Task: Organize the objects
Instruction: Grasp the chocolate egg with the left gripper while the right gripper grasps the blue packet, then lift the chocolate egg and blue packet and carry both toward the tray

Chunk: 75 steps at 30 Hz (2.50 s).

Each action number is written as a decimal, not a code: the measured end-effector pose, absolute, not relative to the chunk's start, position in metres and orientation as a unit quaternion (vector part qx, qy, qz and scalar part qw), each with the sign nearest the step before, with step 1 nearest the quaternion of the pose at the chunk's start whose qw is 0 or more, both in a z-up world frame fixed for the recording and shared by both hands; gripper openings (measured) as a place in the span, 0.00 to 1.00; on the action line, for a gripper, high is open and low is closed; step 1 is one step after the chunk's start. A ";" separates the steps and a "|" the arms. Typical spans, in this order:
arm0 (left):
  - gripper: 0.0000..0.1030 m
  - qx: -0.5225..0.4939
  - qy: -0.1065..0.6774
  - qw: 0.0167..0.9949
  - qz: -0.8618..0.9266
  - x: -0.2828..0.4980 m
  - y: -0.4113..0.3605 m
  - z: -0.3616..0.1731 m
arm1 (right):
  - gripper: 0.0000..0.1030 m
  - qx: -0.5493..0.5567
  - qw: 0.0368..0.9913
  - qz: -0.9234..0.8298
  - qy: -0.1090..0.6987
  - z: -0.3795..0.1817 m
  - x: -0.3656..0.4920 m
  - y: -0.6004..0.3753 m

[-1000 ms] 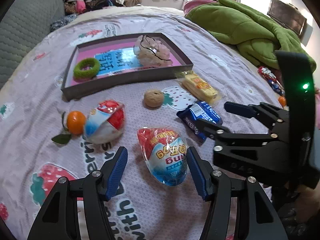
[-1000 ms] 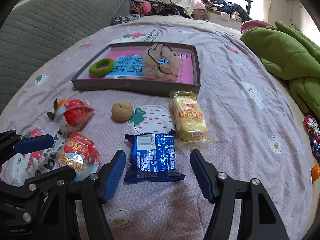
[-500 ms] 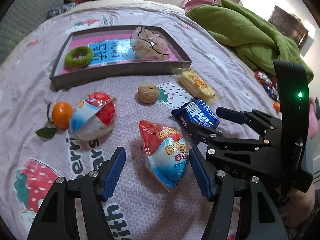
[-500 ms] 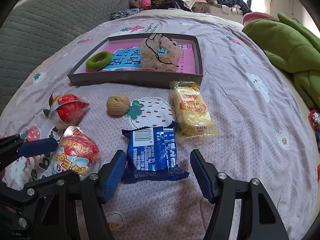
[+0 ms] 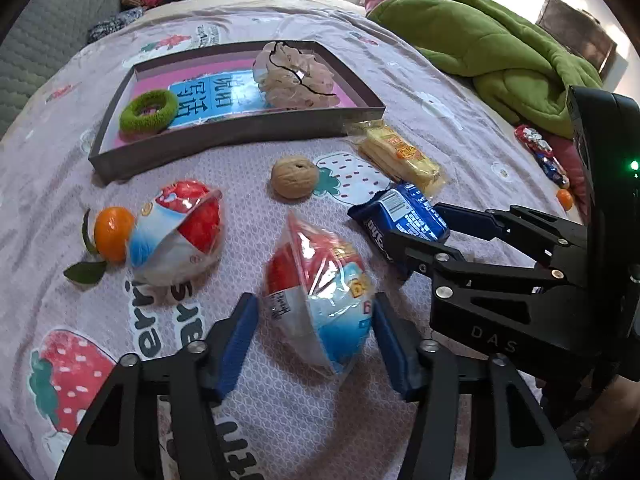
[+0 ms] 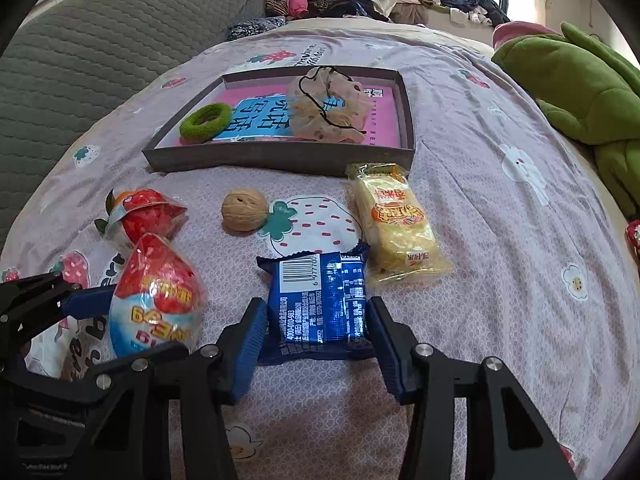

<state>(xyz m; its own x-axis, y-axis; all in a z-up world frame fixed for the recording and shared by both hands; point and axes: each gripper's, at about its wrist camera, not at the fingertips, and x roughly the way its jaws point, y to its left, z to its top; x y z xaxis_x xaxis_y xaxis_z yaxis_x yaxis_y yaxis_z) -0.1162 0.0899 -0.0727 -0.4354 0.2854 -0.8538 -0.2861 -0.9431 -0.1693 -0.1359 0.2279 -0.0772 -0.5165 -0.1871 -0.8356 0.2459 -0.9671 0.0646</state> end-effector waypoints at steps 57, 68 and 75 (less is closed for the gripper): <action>0.50 -0.356 0.035 0.102 0.928 -0.184 0.054 0.063 | 0.48 0.324 0.140 -0.935 0.022 0.078 -0.170 0.211; 0.50 -0.355 0.032 0.094 0.930 -0.236 0.052 0.058 | 0.48 0.318 0.131 -0.939 0.025 0.082 -0.213 0.213; 0.50 -0.351 0.024 0.087 0.932 -0.266 0.041 0.051 | 0.48 0.309 0.125 -0.942 0.027 0.077 -0.243 0.213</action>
<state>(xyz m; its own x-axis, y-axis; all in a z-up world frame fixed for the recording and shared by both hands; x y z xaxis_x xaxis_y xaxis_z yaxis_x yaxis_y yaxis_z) -0.2660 0.0408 0.0510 -0.7384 0.1453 -0.6585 -0.1788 -0.9837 -0.0166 -0.2431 0.2126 0.0765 -0.7781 -0.2187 -0.5889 0.2526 -0.9672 0.0254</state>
